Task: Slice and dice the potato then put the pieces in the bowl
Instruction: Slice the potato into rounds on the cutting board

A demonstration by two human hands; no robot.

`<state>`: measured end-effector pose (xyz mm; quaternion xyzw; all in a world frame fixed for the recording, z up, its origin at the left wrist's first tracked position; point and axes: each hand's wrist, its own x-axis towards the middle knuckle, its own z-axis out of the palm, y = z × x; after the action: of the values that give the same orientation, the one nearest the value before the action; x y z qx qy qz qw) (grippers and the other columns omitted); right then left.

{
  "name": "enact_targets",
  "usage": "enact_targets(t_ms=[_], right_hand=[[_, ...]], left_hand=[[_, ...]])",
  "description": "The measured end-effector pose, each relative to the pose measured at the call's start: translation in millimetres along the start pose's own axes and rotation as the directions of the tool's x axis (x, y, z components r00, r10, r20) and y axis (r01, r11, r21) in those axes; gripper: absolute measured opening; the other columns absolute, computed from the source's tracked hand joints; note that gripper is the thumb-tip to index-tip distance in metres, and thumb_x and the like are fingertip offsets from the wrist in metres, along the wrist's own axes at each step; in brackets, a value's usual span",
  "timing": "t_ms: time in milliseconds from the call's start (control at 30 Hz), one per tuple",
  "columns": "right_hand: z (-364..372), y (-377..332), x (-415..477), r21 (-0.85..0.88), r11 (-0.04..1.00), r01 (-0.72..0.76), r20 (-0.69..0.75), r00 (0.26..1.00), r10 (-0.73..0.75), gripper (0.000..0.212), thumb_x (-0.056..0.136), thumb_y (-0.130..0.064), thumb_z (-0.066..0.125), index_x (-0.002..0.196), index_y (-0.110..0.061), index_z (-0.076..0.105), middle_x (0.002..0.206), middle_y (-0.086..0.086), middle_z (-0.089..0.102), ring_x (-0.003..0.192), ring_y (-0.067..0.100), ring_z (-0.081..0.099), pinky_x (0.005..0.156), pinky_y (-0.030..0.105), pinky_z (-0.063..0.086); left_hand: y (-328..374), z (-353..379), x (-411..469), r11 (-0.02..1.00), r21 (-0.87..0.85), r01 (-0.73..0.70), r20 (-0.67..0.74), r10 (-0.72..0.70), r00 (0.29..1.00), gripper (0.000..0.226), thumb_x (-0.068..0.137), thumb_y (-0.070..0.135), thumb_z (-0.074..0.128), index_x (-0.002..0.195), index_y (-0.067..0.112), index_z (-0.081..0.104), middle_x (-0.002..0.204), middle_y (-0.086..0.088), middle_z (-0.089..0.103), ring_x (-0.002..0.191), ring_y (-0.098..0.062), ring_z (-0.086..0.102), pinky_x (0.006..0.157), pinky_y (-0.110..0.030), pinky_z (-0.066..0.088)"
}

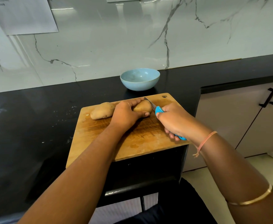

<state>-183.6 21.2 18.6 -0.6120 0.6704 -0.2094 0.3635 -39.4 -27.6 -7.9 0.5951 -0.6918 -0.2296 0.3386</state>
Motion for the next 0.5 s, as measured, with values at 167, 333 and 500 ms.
enact_targets(t_ms=[167,333,500], right_hand=[[-1,1,-8,-0.01,0.999,-0.036,0.045,0.998,0.036,0.034,0.1,-0.025,0.039,0.132,-0.013,0.037,0.065,0.007,0.051,0.037,0.009,0.043,0.035,0.016,0.036],[-6,-7,-4,0.043,0.988,-0.15,0.097,0.985,0.145,0.021,0.099,-0.026,0.04,0.09,-0.008,0.044,0.056,0.008,0.049,0.024,0.01,0.039,0.035,0.013,0.035],[0,-15,2,0.045,0.992,-0.119,0.048,0.992,0.117,0.037,0.1,-0.029,0.04,0.068,-0.011,0.041,0.052,0.006,0.048,0.023,0.007,0.039,0.036,0.014,0.034]], left_hand=[[0,-1,0,1.0,-0.021,0.005,0.007,-0.005,1.0,0.063,0.077,0.024,0.077,0.136,0.025,0.052,0.137,0.002,0.055,0.126,-0.014,0.048,0.105,-0.028,0.038],[-1,-1,0,1.0,-0.018,-0.017,0.02,0.017,1.0,0.062,0.076,0.023,0.078,0.134,0.025,0.054,0.138,0.003,0.054,0.128,-0.014,0.047,0.104,-0.025,0.037],[-2,0,-3,0.998,-0.01,-0.055,-0.007,0.055,0.998,0.062,0.076,0.022,0.078,0.133,0.022,0.055,0.136,0.003,0.056,0.127,-0.012,0.048,0.105,-0.023,0.036]])
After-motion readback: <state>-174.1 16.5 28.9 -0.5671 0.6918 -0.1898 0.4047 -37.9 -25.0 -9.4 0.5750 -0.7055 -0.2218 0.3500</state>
